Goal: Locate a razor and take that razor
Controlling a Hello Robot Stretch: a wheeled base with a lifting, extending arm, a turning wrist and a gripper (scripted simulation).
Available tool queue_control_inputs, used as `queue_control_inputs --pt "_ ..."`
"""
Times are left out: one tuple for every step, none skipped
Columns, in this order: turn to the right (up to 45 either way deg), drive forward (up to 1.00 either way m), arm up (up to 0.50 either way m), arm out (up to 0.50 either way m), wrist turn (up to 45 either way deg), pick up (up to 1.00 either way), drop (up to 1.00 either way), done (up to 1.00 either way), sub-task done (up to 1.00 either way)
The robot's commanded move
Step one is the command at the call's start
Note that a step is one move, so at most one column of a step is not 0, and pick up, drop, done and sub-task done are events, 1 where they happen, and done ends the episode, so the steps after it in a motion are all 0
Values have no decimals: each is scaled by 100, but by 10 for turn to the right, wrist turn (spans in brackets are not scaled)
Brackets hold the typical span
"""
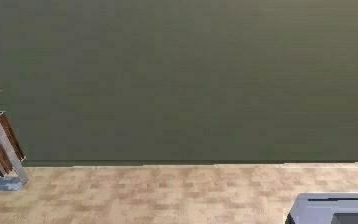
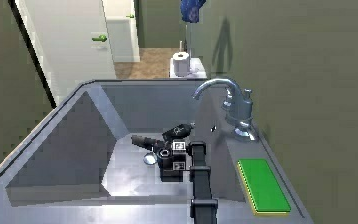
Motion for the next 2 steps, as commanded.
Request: queue_control_inputs --pt "0 0 10 0 0 0 0 0 0" --pt "0 0 0 0 0 0 0 100 0"
